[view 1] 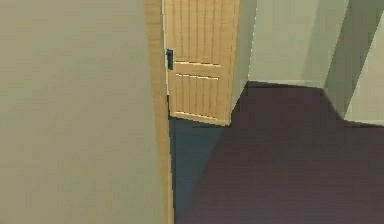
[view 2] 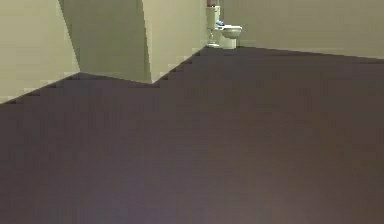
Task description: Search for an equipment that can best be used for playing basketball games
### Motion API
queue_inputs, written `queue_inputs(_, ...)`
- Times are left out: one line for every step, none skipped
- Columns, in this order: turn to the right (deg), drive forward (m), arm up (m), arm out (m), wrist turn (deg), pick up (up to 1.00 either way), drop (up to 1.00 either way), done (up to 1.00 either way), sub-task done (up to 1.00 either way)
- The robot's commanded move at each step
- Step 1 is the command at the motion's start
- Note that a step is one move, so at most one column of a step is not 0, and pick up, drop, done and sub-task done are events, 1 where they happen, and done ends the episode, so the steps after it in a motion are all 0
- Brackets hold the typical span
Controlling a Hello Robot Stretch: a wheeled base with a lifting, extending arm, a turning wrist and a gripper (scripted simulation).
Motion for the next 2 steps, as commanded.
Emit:
queue_inputs(21.0,0.00,0.00,0.00,0.0,0.00,0.00,0.00,0.00)
queue_inputs(0.0,1.00,0.00,0.00,0.0,0.00,0.00,0.00,0.00)
